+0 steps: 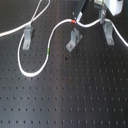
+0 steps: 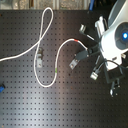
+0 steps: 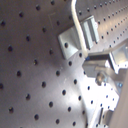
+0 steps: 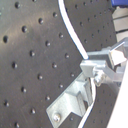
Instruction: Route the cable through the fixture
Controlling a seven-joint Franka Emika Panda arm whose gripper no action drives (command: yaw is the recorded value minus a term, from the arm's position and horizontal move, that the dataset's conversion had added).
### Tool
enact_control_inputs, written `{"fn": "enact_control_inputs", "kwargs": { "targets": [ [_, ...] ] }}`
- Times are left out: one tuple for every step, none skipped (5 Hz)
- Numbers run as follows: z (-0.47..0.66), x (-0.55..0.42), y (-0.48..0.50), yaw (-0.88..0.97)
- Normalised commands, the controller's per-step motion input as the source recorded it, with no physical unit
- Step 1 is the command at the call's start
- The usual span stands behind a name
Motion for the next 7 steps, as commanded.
{"fn": "enact_control_inputs", "kwargs": {
  "targets": [
    [0.0,0.058,0.029,-0.07],
    [-0.13,0.016,0.017,0.0],
    [-0.3,-0.061,0.141,0.0],
    [-0.16,-0.041,-0.005,0.0],
    [0.0,-0.015,0.017,0.0],
    [0.0,-0.275,0.309,0.06],
    [0.12,-0.131,0.193,0.06]
  ]
}}
